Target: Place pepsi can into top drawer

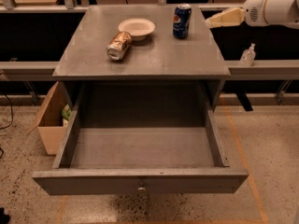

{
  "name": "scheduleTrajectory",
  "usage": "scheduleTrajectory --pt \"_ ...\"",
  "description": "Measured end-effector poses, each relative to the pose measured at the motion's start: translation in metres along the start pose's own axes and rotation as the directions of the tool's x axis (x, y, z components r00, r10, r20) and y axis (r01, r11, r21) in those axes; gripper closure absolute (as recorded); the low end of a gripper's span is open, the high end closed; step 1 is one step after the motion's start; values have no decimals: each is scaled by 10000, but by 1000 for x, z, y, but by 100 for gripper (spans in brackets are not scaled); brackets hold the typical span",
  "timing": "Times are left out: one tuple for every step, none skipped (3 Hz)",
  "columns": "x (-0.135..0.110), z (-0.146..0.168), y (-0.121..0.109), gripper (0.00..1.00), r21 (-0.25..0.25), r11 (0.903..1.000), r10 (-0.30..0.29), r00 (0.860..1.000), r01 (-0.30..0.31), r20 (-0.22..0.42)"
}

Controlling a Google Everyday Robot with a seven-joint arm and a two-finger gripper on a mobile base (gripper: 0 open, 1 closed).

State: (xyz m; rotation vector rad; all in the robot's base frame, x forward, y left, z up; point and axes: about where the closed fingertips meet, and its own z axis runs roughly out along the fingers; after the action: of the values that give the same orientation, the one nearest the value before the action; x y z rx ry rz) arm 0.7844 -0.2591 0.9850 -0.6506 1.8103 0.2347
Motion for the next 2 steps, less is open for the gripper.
scheduleTrajectory --pt "2 8 -1 0 338 9993 148 9996 -156 233" --pt "1 46 7 0 355 9979 510 9952 -542 838"
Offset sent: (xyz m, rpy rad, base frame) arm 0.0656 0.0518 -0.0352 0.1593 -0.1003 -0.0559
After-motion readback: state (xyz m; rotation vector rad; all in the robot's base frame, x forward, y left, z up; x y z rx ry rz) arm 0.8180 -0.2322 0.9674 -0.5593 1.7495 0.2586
